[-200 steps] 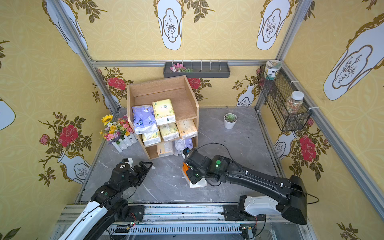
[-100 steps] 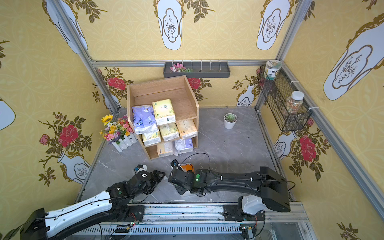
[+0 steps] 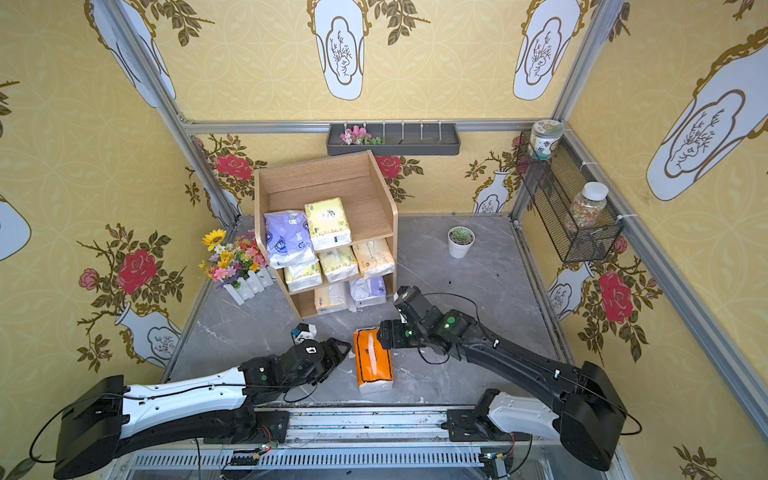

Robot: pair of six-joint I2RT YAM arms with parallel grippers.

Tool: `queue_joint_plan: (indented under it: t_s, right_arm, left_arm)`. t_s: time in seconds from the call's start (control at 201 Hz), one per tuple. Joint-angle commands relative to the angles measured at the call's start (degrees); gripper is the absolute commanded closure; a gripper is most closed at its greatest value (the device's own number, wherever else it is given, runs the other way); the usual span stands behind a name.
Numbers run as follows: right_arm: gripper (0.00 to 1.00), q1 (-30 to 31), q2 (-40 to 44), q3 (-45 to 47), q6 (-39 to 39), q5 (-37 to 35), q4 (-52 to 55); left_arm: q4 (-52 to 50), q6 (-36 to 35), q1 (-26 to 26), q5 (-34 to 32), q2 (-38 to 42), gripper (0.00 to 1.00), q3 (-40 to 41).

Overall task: Remove the tissue boxes from the shelf
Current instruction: Place the box of tissues at the center of the board, then adjust the box of tissues at the center of the board.

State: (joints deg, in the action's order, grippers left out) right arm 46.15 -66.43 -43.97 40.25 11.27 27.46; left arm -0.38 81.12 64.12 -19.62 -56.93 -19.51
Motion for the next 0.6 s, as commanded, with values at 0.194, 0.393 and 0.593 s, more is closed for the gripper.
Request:
queue_joint_plan:
  t_s: [0.194, 0.393, 0.593]
  right_arm:
    - [0.33, -1.09, -1.73, 5.81, 4.53, 14.30, -9.12]
    - [0.44, -0.70, -3.29, 9.29, 6.10, 17.05, -14.48]
    - [0.51, 3.08, -5.47, 9.77, 8.43, 17.65, -19.61]
  left_arm:
    - [3.02, -1.89, 2.04, 3.96, -3.11, 0.46, -0.16]
    - [4.51, -2.67, 2.32, 4.32, -3.79, 0.50, -0.33]
    - [4.46, -2.72, 2.33, 4.59, -5.80, 0.59, -0.52]
